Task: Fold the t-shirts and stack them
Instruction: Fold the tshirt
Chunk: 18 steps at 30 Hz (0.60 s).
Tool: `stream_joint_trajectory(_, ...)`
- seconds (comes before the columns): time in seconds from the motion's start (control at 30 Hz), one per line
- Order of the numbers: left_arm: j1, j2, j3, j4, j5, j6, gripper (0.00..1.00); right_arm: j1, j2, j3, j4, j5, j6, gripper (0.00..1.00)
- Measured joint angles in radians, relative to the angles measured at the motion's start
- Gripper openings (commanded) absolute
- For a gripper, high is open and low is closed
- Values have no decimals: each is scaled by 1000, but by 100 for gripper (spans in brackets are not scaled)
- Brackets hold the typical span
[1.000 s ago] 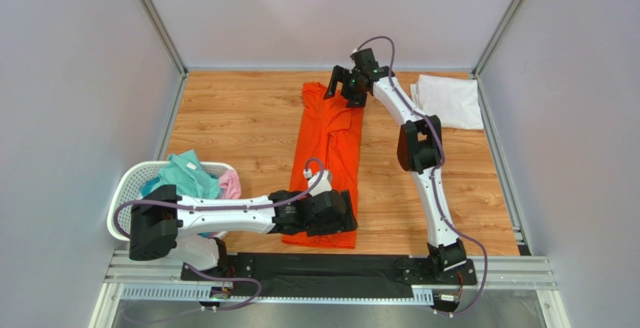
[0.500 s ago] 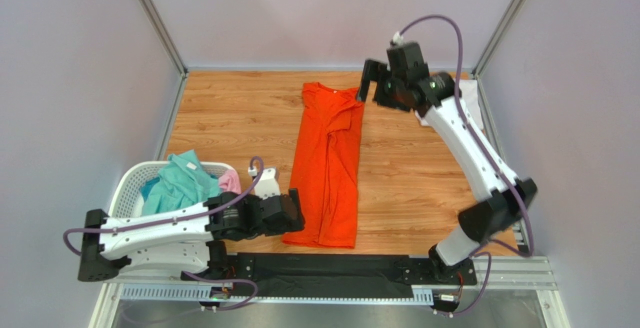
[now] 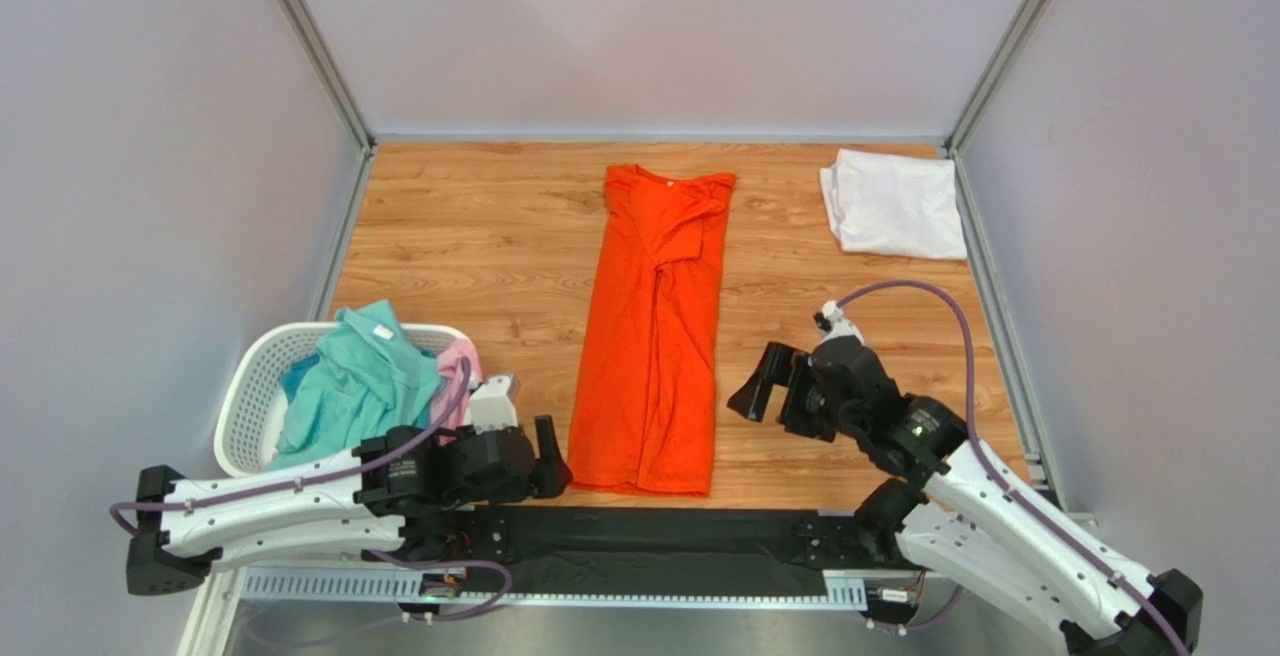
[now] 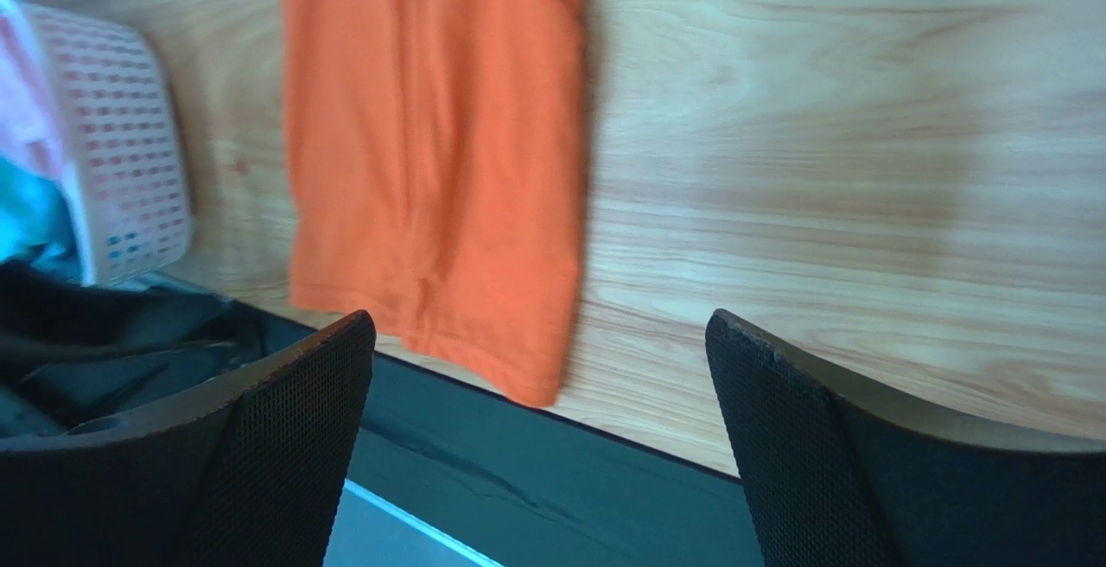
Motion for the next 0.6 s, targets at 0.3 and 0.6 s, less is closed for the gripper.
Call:
stream_joint_trajectory(0.3, 0, 18, -80, 146, 13, 17, 84, 369, 39, -156, 152, 106, 219, 99)
stream_joint_trajectory(0.6, 0, 53, -132, 254, -19, 10, 68, 615, 349, -5, 143, 292, 334, 95)
